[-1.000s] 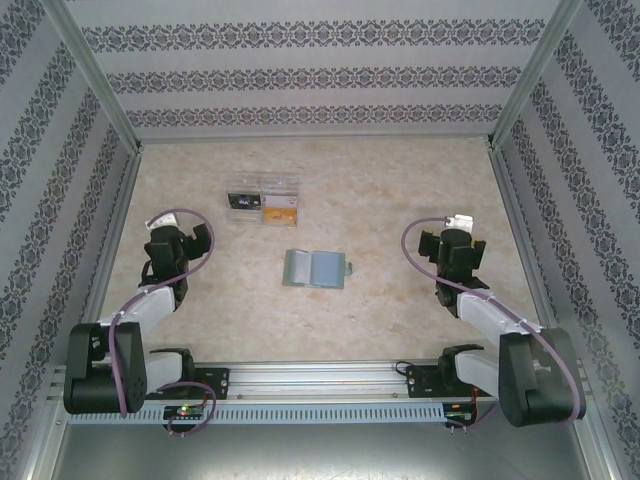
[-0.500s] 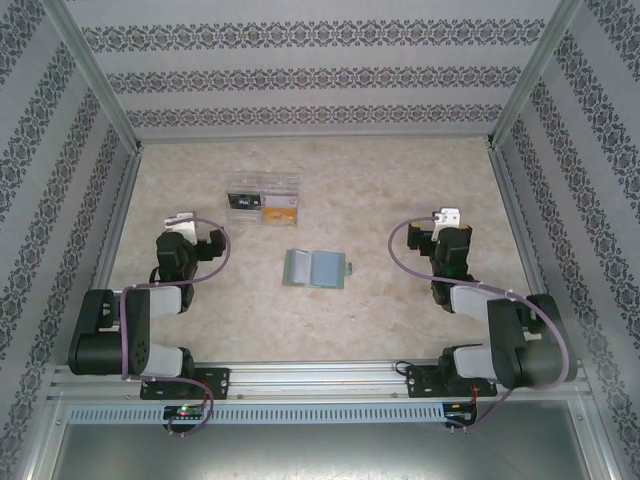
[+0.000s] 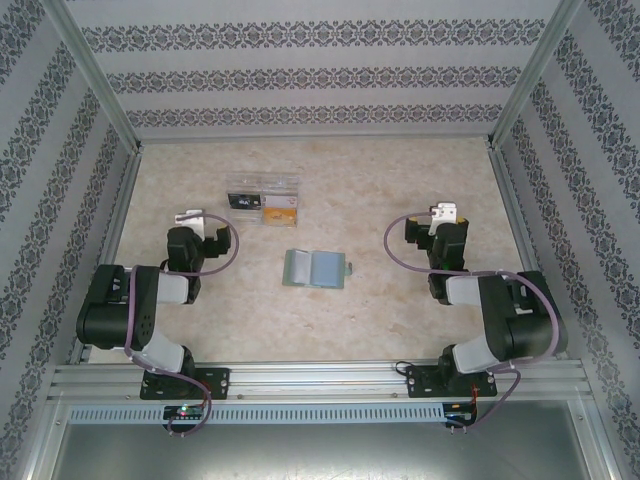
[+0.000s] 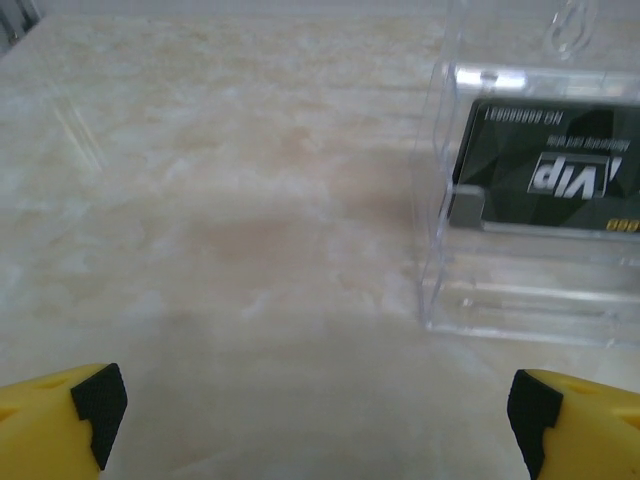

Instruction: Take the credit cards out of the card holder

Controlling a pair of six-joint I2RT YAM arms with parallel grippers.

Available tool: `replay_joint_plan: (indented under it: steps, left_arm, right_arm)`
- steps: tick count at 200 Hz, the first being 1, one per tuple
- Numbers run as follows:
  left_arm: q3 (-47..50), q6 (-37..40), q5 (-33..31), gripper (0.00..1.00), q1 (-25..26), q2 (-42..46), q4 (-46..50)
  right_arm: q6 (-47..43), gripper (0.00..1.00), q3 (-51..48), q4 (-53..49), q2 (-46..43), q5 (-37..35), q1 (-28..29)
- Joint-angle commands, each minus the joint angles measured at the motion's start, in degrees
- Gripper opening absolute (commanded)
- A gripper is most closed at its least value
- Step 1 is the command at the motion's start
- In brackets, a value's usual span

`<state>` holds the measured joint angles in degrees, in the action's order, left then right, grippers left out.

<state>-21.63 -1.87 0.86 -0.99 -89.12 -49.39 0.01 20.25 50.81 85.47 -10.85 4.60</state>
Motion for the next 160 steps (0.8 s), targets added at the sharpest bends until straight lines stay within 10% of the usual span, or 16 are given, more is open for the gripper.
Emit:
replay_joint_plan:
  steps: [1,160]
  left_arm:
    - [-1.4,0.6,-2.7,1.0,0.9,-0.2,1.0]
    - [-2.4,1.5,-0.5,0.99,1.0,-0.4,2.4]
  right_arm:
    - [0.7,0.98,0.2,2.9,0.5,0.0,-0.5]
    - [1.6,0.98,-0.1,3.5,0.5,1.9,-1.7]
